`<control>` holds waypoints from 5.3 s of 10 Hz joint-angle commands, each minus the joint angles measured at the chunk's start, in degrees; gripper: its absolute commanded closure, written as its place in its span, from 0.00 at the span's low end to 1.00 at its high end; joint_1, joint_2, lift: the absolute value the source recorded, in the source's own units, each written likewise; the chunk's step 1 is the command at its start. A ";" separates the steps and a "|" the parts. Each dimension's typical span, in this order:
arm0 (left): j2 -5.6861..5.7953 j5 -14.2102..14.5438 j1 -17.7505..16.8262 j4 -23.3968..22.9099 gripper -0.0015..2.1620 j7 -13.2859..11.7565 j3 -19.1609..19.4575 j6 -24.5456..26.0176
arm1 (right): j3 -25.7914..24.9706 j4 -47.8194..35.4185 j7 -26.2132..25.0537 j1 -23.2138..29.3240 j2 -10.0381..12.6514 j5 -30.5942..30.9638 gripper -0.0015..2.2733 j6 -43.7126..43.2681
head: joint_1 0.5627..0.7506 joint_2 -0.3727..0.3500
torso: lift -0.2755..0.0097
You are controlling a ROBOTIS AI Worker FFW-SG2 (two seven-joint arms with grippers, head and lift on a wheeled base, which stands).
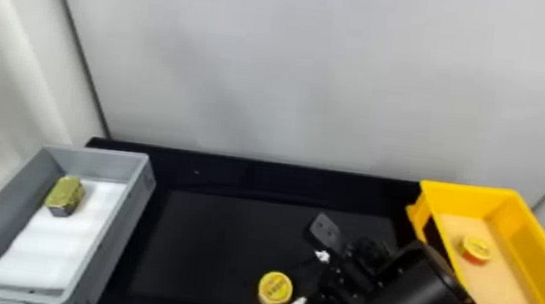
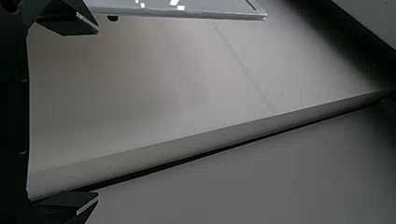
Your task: Pick up the round yellow can and place it in the yellow rectangular box
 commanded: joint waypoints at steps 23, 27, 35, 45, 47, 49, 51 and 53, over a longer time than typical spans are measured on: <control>-0.24 0.14 0.35 0.05 0.02 0.61 -0.01 0.79 | -0.99 -4.10 -2.78 -2.27 1.23 -2.12 0.33 1.79 | 0.66 0.53 | 0.77; -0.24 0.05 0.09 -0.04 0.02 0.61 0.08 1.50 | -3.19 -15.79 -3.48 -2.71 1.50 1.49 0.33 8.65 | 0.66 0.53 | 0.77; -0.24 0.05 0.61 -1.00 0.02 0.53 1.05 2.55 | -14.00 -29.15 -14.47 -7.46 2.02 2.98 0.33 10.23 | 0.66 0.53 | 0.77; -0.24 -0.30 0.97 -2.32 0.02 -0.35 3.51 3.61 | -22.18 -49.81 -20.54 -1.04 -4.57 18.37 0.33 25.62 | 0.66 0.53 | 0.77; -0.24 -0.48 0.88 -2.41 0.02 -0.53 3.68 3.61 | -23.41 -52.09 -20.54 0.89 -5.53 21.01 0.33 28.44 | 0.66 0.53 | 0.77; -0.24 -0.48 0.88 -2.41 0.02 -0.62 3.77 3.61 | -27.02 -52.88 -20.81 4.06 -5.62 22.06 0.33 29.14 | 0.66 0.53 | 0.77; -0.24 -0.56 0.88 -2.41 0.02 -0.62 3.68 3.61 | -31.41 -52.09 -20.81 7.13 -5.53 22.06 0.33 28.17 | 0.66 0.53 | 0.77; -0.24 -0.65 0.88 -2.41 0.02 -0.70 3.77 3.61 | -34.14 -50.69 -20.81 8.80 -5.18 21.89 0.33 27.47 | 0.66 0.53 | 0.77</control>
